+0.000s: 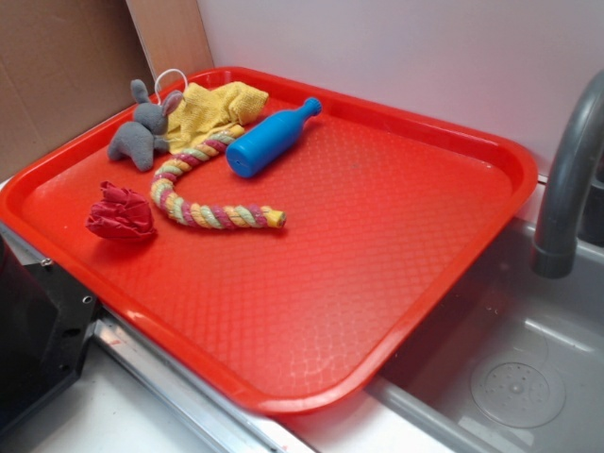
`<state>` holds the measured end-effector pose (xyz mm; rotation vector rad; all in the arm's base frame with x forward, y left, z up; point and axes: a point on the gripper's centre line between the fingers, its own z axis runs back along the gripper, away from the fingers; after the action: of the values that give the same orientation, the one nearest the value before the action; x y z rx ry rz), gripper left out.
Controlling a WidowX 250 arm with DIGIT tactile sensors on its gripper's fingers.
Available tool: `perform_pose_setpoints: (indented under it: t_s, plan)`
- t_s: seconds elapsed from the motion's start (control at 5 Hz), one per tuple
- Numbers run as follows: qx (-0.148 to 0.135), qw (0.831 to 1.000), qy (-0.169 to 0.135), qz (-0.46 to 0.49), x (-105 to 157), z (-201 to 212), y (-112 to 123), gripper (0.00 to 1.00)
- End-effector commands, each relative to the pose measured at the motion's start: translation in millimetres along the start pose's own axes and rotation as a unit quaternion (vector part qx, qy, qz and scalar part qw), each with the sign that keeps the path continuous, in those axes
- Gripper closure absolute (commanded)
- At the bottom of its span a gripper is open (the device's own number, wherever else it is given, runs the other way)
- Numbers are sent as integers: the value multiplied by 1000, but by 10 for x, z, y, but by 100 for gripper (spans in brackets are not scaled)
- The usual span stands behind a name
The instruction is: Grab the gray animal.
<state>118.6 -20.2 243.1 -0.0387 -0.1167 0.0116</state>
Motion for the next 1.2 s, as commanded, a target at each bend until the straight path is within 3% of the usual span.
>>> perform_pose_setpoints:
  t_s: [0.0, 0.2, 0.4, 0.6, 1.0]
  plan:
    - [0, 1000, 0, 0, 0, 0, 0, 0]
    - [-11, 1000, -15, 5, 64, -89, 211, 0]
    - [3, 1000, -15, 11, 106, -192, 476, 0]
    - [9, 997, -48, 56, 180, -423, 753, 0]
    - [1, 992, -60, 113, 452, -930, 1195, 0]
